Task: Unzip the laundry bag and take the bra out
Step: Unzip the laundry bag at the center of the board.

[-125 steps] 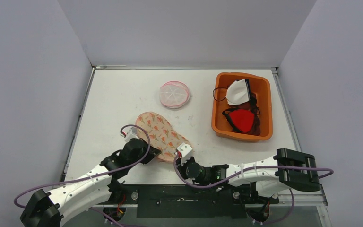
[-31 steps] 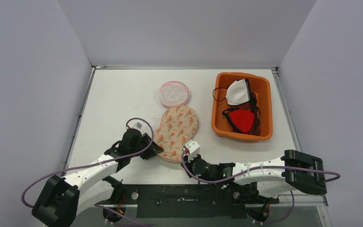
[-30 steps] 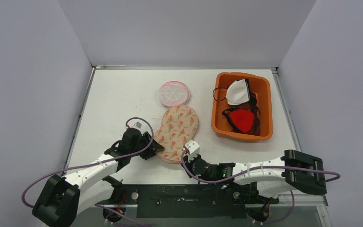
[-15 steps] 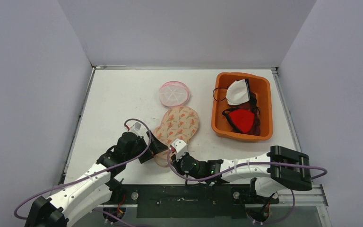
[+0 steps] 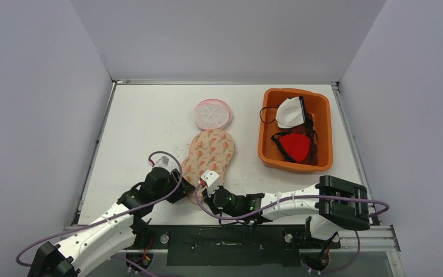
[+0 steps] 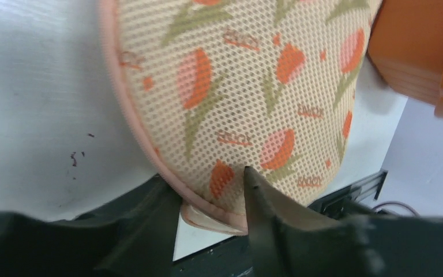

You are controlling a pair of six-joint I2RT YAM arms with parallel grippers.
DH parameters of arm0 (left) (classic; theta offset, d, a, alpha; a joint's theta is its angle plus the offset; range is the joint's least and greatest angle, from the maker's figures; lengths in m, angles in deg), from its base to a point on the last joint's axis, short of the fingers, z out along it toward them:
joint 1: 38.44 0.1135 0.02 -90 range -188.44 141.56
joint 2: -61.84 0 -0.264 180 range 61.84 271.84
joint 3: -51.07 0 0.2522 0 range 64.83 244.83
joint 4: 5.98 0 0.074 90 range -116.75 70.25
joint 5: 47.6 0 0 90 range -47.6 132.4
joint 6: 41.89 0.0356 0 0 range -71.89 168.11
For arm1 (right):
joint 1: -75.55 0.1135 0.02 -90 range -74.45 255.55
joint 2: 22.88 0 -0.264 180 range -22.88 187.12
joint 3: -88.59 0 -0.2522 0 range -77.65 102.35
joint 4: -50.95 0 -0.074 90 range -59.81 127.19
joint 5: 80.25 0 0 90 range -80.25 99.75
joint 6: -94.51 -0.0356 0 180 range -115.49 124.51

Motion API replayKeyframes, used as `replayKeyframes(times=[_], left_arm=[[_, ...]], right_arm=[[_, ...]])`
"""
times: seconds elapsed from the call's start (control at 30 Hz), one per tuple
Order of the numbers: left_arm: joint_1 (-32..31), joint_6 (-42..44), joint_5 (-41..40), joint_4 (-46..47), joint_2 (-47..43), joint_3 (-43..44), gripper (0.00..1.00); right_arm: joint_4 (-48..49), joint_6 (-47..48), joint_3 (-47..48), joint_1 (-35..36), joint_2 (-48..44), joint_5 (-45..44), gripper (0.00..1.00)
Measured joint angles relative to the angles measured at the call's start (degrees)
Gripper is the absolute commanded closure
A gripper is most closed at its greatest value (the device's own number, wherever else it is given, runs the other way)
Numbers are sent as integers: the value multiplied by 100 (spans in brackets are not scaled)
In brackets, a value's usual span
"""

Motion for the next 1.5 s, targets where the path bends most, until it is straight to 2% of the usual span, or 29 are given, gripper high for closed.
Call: replayKeyframes(times=[0.07,0.17,0.43,0.73,1.13,1.17,1.27,1.33,1.4,1.5], left_arm=[[57,39,-120,-81,-7,-24,87],[188,114,-173,-85,133,-9,100],[358,444,79,66,785,378,100],[503,763,306,358,1163,501,100],[531,922,376,442,1281,496,100],[531,920,389,457,1279,487,100],[533,887,409,518,1272,422,100],[535,782,428,579,1235,341,100],[535,627,448,627,1132,245,100],[522,354,420,684,804,103,100]], right_arm=[[-7,0,0,0,-31,-2,95],[-17,-2,-2,-7,-122,-9,95],[-68,-4,-203,-66,-503,-44,95],[-173,-39,-721,-608,-1123,-118,95],[-295,-131,-990,-1043,-1154,-225,94],[-297,-136,-990,-1051,-1154,-210,86],[-358,-186,-990,-1058,-1204,-153,45],[-516,-254,-990,-1069,-1368,-114,27],[-658,-328,-990,-1086,-1635,-92,18],[-826,-535,-992,-1102,-2092,-116,15]])
